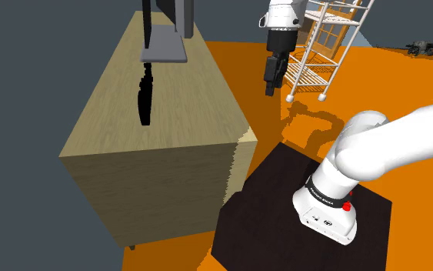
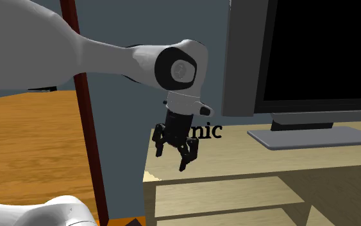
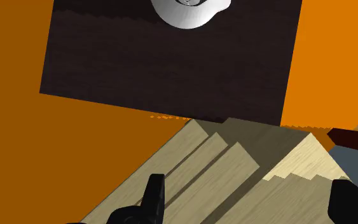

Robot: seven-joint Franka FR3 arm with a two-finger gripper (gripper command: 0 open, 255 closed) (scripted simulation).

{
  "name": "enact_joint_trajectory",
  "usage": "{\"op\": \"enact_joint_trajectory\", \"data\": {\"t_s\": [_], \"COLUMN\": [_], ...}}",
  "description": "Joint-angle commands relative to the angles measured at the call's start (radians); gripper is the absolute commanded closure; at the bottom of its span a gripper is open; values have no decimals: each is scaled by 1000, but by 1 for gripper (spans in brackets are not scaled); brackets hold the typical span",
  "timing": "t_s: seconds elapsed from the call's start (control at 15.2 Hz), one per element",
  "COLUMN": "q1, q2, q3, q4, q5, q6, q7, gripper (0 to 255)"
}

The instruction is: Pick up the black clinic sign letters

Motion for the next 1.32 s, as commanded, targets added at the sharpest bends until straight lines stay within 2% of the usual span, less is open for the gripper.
{"op": "enact_joint_trajectory", "data": {"t_s": [0.0, 0.66, 1.25], "q1": [0, 39, 64], "q2": [0, 315, 622], "q3": [0, 132, 224], "q4": [0, 226, 527], "q5": [0, 66, 33], "q6": [0, 157, 218], "q7": [0, 159, 313], "gripper": [0, 0, 0]}}
